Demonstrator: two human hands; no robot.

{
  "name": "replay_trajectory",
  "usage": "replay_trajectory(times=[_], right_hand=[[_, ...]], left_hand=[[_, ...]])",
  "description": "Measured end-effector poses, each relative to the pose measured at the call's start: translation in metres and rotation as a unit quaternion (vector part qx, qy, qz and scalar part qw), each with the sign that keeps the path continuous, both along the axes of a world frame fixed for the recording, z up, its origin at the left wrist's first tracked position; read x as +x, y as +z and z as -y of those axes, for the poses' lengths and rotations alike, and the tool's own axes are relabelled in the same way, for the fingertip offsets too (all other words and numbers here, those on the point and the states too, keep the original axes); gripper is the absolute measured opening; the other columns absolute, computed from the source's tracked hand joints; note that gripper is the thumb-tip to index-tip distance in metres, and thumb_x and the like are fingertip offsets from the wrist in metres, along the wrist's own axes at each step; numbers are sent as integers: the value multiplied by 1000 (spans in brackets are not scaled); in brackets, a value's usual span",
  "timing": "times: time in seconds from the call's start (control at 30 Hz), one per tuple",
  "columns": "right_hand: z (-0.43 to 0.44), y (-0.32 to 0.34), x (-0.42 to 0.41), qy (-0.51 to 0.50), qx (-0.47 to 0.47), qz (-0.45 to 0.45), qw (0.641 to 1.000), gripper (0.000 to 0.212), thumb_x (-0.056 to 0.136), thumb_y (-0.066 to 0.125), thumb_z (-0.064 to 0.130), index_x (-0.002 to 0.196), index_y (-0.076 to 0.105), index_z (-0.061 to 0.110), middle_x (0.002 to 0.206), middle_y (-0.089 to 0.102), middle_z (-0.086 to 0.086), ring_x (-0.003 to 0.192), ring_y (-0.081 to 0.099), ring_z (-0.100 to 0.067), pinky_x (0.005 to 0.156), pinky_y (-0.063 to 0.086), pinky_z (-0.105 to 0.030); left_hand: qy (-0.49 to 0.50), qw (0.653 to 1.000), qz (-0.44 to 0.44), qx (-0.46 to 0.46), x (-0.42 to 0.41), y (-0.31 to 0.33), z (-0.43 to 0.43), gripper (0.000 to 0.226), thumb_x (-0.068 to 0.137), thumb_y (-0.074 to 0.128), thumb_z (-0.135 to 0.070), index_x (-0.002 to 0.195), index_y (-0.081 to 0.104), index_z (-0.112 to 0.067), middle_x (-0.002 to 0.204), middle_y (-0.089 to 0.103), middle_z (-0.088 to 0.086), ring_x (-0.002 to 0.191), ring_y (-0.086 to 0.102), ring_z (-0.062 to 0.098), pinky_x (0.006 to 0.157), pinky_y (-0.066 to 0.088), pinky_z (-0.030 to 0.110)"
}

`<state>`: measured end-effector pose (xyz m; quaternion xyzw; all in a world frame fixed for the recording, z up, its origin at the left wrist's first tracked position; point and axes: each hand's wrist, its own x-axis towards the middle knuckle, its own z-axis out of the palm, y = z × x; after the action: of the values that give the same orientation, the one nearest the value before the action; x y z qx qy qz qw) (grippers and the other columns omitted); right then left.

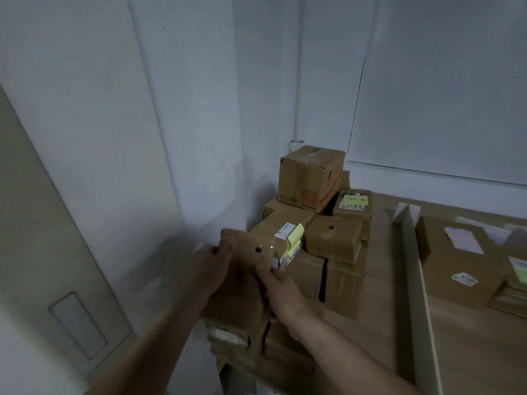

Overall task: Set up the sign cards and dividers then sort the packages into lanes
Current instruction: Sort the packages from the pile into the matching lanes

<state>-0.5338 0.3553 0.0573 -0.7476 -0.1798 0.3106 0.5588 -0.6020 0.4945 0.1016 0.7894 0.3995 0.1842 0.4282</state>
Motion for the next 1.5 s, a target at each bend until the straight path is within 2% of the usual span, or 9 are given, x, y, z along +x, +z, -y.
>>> replay_trajectory(times=[0.17, 0.33, 0.47, 0.6, 0.73, 0.87, 0.97, 1.3, 1.5], right_hand=[[44, 27, 7, -86, 104, 10, 991, 78, 68, 33, 99, 112, 69, 46, 115, 72, 12, 113, 64, -18, 104, 46, -52], [119, 65, 16, -137, 218, -38, 966, 64, 97, 25, 73, 117, 70, 31, 108, 76, 8, 111, 66, -17, 103, 47, -50], [181, 75, 37, -182, 287, -79, 937, 84, 94, 28, 75, 127, 59, 4, 110, 76, -7, 107, 67, -25, 101, 45, -47], [232, 81, 53, -228, 332, -72, 912, 84, 76, 56, 75, 119, 66, 4, 110, 72, -16, 109, 67, -37, 101, 48, -51], [270, 83, 64, -244, 332, -7, 911, 82, 68, 74, 63, 114, 65, -4, 112, 73, -19, 108, 70, -34, 99, 52, -59], [299, 75, 77, -292, 343, 50, 891, 24, 65, 72, 26, 64, 51, 14, 70, 62, -4, 78, 62, -27, 73, 48, -38], [313, 70, 85, -293, 355, 78, 884, 11, 61, 61, 12, 68, 52, 13, 73, 65, -2, 78, 65, -21, 68, 48, -33], [320, 58, 116, -321, 291, 36, 901, 36, 65, 65, 20, 96, 47, 16, 97, 72, -7, 87, 69, -25, 61, 48, -33], [309, 40, 134, -385, 289, -28, 876, 40, 62, 71, 26, 92, 46, 18, 112, 69, -21, 93, 68, -36, 64, 49, -43]], left_hand=[[34, 995, 93, 33, -4, 59, 61, 61, 106, 28, -49, 118, 66, -3, 128, 61, 20, 117, 55, 34, 97, 36, 35], [-4, 974, 216, -70, 3, 86, 136, 66, 96, 27, -66, 76, 69, -20, 84, 73, 0, 83, 67, 20, 93, 51, 43], [-38, 955, 260, -139, 19, 85, 184, 76, 70, 31, -83, 91, 72, -23, 94, 76, 3, 95, 70, 26, 96, 53, 52], [-46, 937, 248, -242, 37, 74, 228, 55, 95, 44, -65, 82, 70, -19, 79, 76, 1, 88, 71, 23, 93, 53, 44], [-109, 908, 221, -338, 58, 54, 257, 35, 96, 54, -54, 98, 71, -23, 87, 79, -1, 92, 73, 23, 87, 57, 47], [-157, 883, 228, -379, 77, 42, 280, 18, 96, 60, -25, 103, 72, -14, 99, 77, 10, 98, 72, 29, 90, 56, 55], [-198, 876, 247, -365, 95, 34, 290, 9, 94, 55, -8, 95, 64, -6, 99, 76, 15, 98, 72, 34, 88, 55, 53], [-288, 836, 322, -337, 150, 12, 293, 37, 64, 54, -5, 101, 58, -8, 96, 76, 10, 95, 73, 29, 72, 57, 38], [-321, 851, 287, -300, 175, 5, 286, 23, 91, 63, -11, 112, 61, -22, 104, 75, 0, 95, 73, 21, 73, 55, 33]])
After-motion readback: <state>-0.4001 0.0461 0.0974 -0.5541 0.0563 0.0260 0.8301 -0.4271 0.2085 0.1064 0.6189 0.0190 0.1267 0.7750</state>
